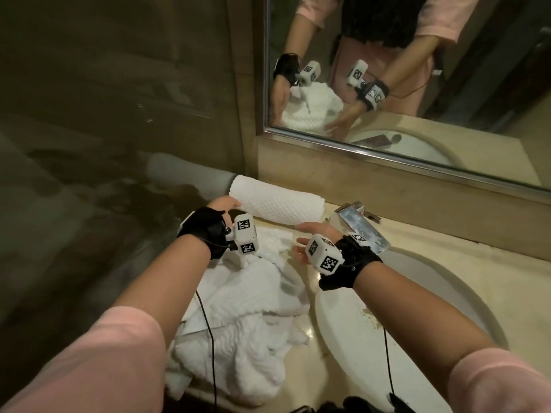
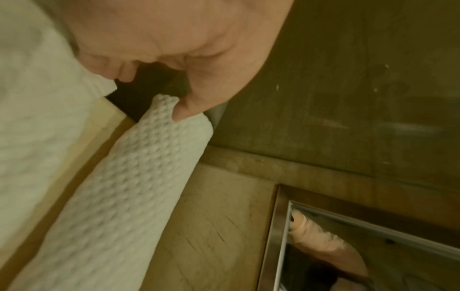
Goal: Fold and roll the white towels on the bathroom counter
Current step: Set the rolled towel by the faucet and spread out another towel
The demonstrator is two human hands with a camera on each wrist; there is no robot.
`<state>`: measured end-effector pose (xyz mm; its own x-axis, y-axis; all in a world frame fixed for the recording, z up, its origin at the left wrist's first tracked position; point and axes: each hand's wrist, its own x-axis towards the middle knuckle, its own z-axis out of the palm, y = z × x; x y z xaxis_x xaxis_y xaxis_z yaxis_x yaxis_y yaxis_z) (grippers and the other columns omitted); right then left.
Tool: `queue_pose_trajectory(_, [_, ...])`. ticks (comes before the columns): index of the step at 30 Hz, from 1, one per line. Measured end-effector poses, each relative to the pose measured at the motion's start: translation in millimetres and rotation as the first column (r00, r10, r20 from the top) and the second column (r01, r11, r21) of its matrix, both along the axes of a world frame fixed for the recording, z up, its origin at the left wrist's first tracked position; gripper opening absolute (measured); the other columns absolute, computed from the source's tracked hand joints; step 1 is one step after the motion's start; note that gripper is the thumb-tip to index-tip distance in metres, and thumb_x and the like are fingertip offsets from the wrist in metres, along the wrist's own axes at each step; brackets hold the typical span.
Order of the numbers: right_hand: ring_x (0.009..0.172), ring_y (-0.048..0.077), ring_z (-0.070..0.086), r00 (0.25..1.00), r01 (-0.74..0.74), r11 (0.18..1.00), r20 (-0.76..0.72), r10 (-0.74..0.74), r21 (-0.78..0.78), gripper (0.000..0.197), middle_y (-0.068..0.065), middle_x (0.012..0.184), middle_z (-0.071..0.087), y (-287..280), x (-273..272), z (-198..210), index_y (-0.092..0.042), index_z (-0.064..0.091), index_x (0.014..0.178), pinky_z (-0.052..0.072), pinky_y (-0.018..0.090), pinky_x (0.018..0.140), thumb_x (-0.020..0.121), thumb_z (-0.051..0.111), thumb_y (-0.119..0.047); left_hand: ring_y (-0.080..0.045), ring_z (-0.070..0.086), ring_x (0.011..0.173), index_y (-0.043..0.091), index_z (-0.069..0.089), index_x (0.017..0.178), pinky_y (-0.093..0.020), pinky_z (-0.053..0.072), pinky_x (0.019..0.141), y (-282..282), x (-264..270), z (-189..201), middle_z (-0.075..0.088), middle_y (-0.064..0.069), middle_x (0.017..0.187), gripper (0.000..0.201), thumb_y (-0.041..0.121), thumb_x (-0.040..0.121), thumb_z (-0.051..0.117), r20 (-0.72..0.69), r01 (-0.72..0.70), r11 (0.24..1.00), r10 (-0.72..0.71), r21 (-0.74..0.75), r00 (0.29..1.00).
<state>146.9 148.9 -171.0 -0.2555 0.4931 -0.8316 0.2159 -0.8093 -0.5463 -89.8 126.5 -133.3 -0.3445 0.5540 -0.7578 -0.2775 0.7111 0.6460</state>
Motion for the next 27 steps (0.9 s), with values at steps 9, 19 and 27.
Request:
queue_pose_trajectory(9, [0.063,0.016,0.049,0.823,-0.535,0.841,0.28,0.495,0.086,0.022,0.003,0.07,0.059,-45,-33,24,-0.012,0.06,0.077,0.04,0.025,0.06,0.085,0.07,-0.031,-0.02,0.048,0.093,0.006,0.06,0.1,-0.031,0.039,0.081,-54,-1,12,0.051,-0.013,0.121,0.015,0.013,0.098,0.048,0.0,0.099,0.994,-0.1,0.038,0.995])
queue_pose_trajectory(19, [0.047,0.016,0.029,0.844,-0.53,0.801,0.264,0.467,0.279,0.032,0.004,0.058,0.036,-60,-40,46,-0.017,0.04,0.065,0.023,0.028,0.049,0.085,0.064,-0.025,-0.019,0.052,0.07,-0.005,0.054,0.125,-0.026,0.044,0.061,-93,4,35,0.054,-0.011,0.099,0.036,0.01,0.093,0.052,-0.386,0.376,0.925,-0.363,-0.043,0.848])
queue_pose_trajectory(27, [0.059,0.02,0.064,0.871,-0.344,0.884,-0.246,0.426,0.316,0.025,0.009,0.07,0.069,-79,-31,119,-0.004,0.063,0.084,0.052,0.023,0.06,0.088,0.041,-0.015,-0.016,0.053,0.106,0.009,0.059,0.122,-0.024,0.047,0.079,-105,4,70,0.058,-0.004,0.117,0.05,-0.014,0.085,0.036,-0.505,0.653,0.75,-0.524,0.11,0.686])
